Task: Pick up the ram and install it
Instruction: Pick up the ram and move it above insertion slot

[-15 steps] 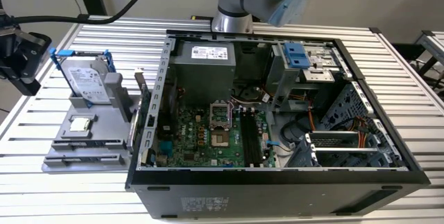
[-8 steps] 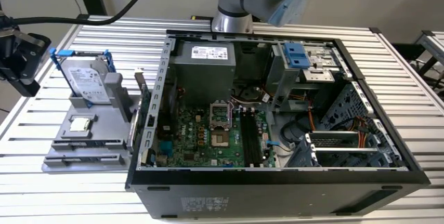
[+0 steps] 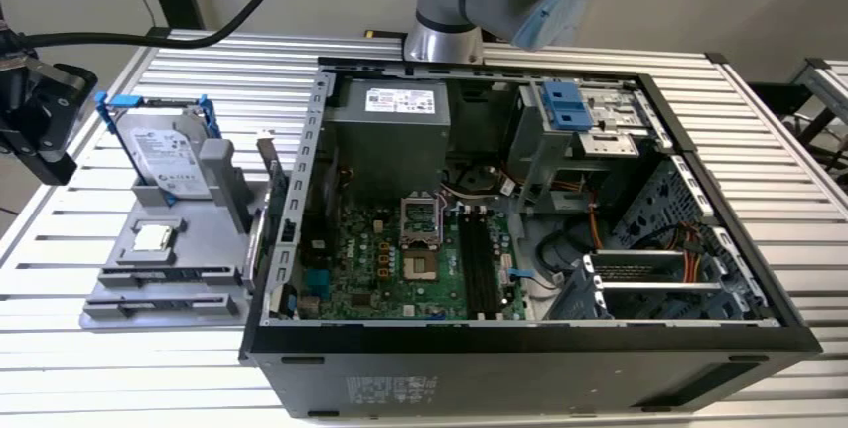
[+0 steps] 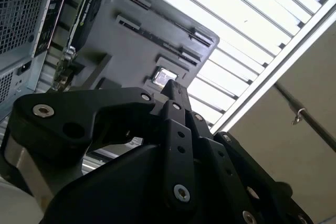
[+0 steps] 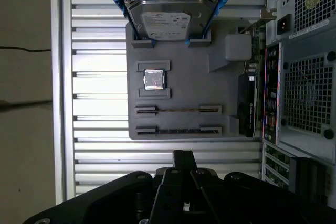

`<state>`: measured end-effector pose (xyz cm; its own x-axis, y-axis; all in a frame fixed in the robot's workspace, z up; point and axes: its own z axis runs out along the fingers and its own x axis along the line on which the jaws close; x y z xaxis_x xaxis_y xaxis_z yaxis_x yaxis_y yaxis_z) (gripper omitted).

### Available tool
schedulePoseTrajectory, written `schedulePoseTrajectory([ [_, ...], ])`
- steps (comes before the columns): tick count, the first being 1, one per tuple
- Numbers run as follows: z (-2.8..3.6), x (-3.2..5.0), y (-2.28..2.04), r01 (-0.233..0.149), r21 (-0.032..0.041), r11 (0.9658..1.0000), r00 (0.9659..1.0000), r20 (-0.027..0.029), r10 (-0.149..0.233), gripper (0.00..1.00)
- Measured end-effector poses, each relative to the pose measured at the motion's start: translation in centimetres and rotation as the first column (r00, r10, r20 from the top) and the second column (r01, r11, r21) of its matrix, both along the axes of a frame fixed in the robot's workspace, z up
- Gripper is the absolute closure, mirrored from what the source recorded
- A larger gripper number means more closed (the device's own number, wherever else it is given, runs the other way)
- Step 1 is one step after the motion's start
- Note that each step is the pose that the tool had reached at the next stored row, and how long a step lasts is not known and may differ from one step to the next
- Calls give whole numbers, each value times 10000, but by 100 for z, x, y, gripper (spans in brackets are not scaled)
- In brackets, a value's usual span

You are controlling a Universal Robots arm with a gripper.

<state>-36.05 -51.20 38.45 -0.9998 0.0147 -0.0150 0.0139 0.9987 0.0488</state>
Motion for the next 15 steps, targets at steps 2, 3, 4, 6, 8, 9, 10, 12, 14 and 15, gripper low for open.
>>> schedulePoseTrajectory([
  [2,0,0,0,0,0,10000,10000,0,0,100],
  [3,1,-1,0,1,-1,10000,10000,-2,-1,100],
  [4,1,-2,0,0,-1,10000,10000,-2,0,100],
  [6,1,-2,1,-38,0,10000,10000,-1,38,100],
  [8,1,-3,1,-160,-1,9999,9999,-1,160,100],
  [9,1,-3,1,-266,-1,9996,9996,-2,266,100],
  [10,1,-4,1,-394,-1,9992,9992,-2,394,100],
  [12,0,-4,2,-617,0,9981,9981,0,617,100],
  [14,1,-3,1,-818,-1,9967,9967,-1,818,100],
  [15,1,-3,2,-940,-1,9956,9956,-2,940,100],
])
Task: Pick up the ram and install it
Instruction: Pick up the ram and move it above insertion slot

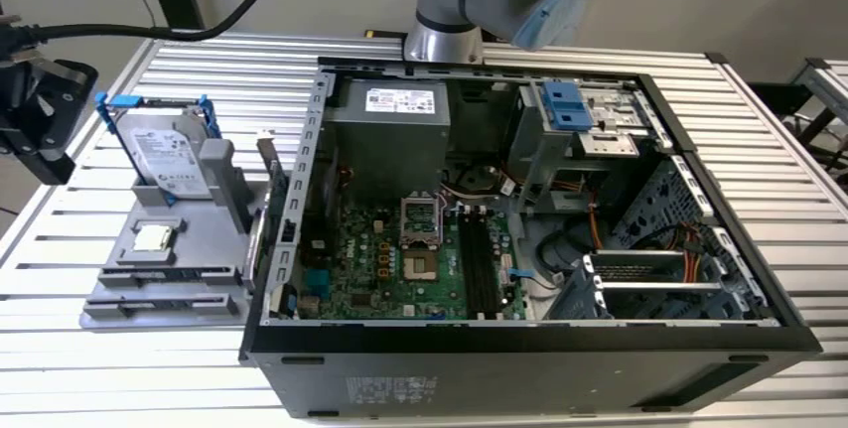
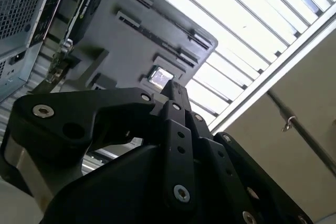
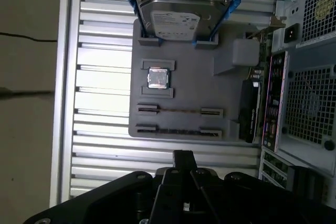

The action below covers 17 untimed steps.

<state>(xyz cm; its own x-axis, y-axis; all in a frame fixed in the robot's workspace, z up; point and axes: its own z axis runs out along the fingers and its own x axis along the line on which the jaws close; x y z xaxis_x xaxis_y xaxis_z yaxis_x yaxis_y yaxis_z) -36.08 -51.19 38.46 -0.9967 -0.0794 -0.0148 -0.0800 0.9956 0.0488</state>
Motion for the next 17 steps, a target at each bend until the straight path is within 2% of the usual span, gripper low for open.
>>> schedulePoseTrajectory([
  [4,-1,0,0,-596,0,9982,9982,1,596,100],
  [8,0,0,0,-1195,0,9928,9928,0,1195,100],
  [13,-1,0,0,-1908,-2,9816,9816,1,1908,100],
  [17,-1,0,0,-2437,-3,9699,9699,1,2437,100],
])
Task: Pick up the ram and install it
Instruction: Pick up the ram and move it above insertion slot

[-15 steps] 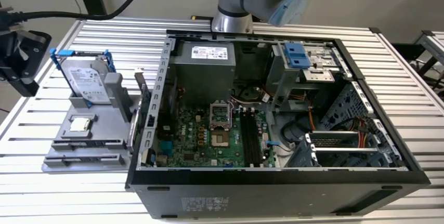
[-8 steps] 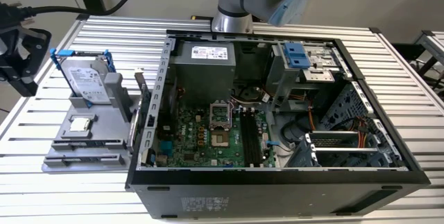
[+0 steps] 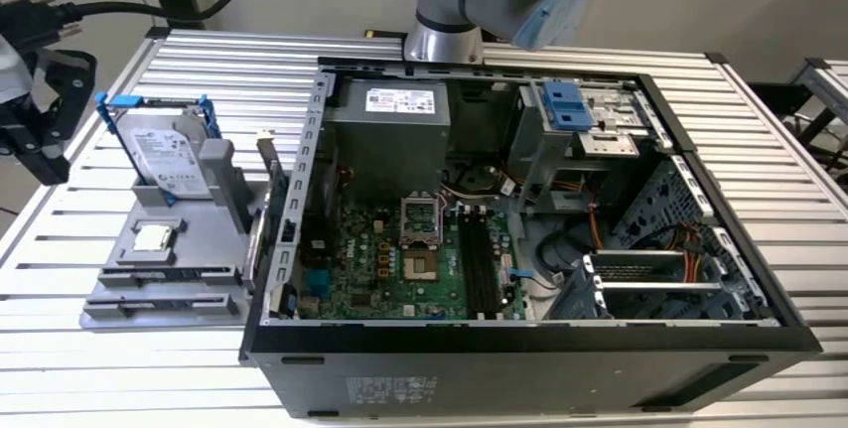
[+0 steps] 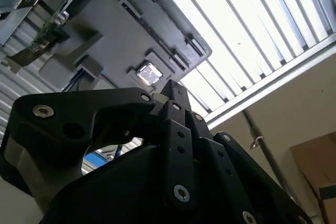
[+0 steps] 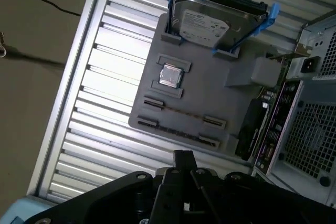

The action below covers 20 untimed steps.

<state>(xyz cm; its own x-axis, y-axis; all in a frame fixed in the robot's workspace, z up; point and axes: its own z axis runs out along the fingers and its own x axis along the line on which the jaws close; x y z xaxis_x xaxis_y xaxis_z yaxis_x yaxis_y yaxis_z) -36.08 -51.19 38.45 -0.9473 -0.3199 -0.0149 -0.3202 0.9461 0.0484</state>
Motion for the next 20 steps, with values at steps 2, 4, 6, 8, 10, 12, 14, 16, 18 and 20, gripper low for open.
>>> schedulePoseTrajectory([
  [2,0,0,0,-304,0,9995,9995,-1,304,100],
  [4,0,0,0,-601,0,9982,9982,-1,601,100],
  [6,0,0,0,-912,-1,9958,9958,0,912,100],
  [8,0,0,0,-1200,-1,9928,9928,0,1200,100],
  [10,0,0,0,-1512,-1,9885,9885,0,1512,100],
  [12,0,0,0,-1822,-4,9833,9833,-1,1822,100],
  [14,0,0,0,-2175,-6,9761,9761,-1,2175,100],
  [16,0,0,0,-2524,-7,9676,9676,-1,2524,100],
  [18,0,0,0,-2882,-8,9576,9576,-2,2882,100],
  [20,0,0,0,-3219,-9,9468,9468,-2,3219,100],
])
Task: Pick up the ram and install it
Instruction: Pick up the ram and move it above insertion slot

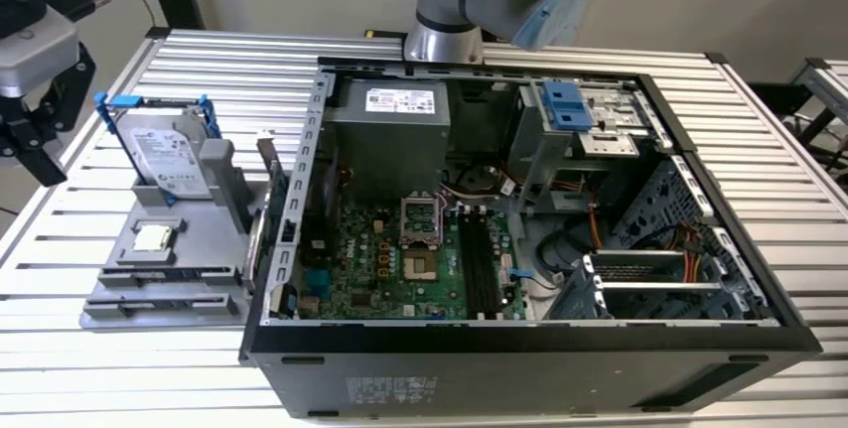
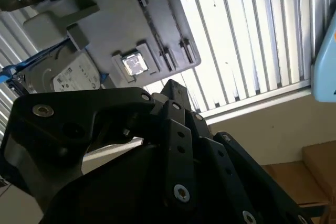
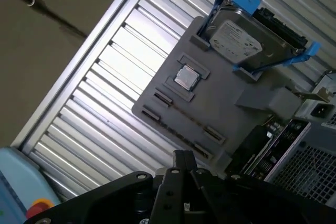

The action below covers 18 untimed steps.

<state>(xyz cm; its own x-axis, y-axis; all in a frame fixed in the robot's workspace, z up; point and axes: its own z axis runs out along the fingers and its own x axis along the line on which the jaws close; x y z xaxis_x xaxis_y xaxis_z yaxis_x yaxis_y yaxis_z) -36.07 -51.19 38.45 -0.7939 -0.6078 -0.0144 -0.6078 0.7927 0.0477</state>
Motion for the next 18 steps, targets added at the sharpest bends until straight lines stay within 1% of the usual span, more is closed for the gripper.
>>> schedulePoseTrajectory([
  [2,0,0,0,-330,0,9995,9995,0,330,100],
  [4,0,0,0,-600,0,9982,9982,0,600,100],
  [6,0,1,0,-916,-19,9958,9958,0,916,100],
  [9,1,0,0,-1333,-93,9910,9911,1,1333,100],
  [11,0,0,0,-1601,-178,9869,9871,9,1601,100],
  [14,-1,0,0,-1989,-317,9795,9800,20,1991,100],
  [16,-2,0,0,-2253,-356,9736,9742,39,2256,100],
  [18,-2,0,2,-2522,-369,9670,9676,53,2526,100],
])
